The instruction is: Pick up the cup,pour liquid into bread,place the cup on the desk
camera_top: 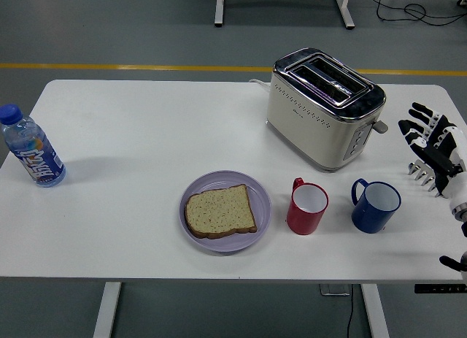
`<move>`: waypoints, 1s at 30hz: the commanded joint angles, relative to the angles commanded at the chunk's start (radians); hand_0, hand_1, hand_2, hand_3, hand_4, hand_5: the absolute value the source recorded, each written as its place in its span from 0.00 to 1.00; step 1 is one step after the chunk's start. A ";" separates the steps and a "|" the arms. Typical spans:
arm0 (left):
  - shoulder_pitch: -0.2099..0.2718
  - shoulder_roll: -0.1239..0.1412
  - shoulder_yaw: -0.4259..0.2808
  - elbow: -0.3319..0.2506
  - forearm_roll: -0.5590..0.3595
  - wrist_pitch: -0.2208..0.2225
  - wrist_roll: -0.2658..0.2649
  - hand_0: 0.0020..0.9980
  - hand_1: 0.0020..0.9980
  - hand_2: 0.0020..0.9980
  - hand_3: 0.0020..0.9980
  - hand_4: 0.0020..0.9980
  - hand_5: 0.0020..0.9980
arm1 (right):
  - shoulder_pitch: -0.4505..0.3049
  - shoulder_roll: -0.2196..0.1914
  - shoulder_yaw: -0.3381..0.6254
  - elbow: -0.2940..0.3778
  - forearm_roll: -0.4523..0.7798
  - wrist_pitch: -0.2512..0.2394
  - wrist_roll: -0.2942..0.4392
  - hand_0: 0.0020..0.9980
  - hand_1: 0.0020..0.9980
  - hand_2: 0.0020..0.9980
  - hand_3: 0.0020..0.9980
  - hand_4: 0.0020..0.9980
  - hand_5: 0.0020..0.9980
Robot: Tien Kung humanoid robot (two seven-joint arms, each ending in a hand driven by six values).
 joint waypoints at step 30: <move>-0.001 0.000 -0.003 -0.001 0.006 0.000 0.003 0.69 0.70 0.71 0.56 0.25 1.00 | -0.002 0.027 0.023 -0.061 0.538 -0.022 0.087 0.74 0.69 0.74 0.71 0.77 0.34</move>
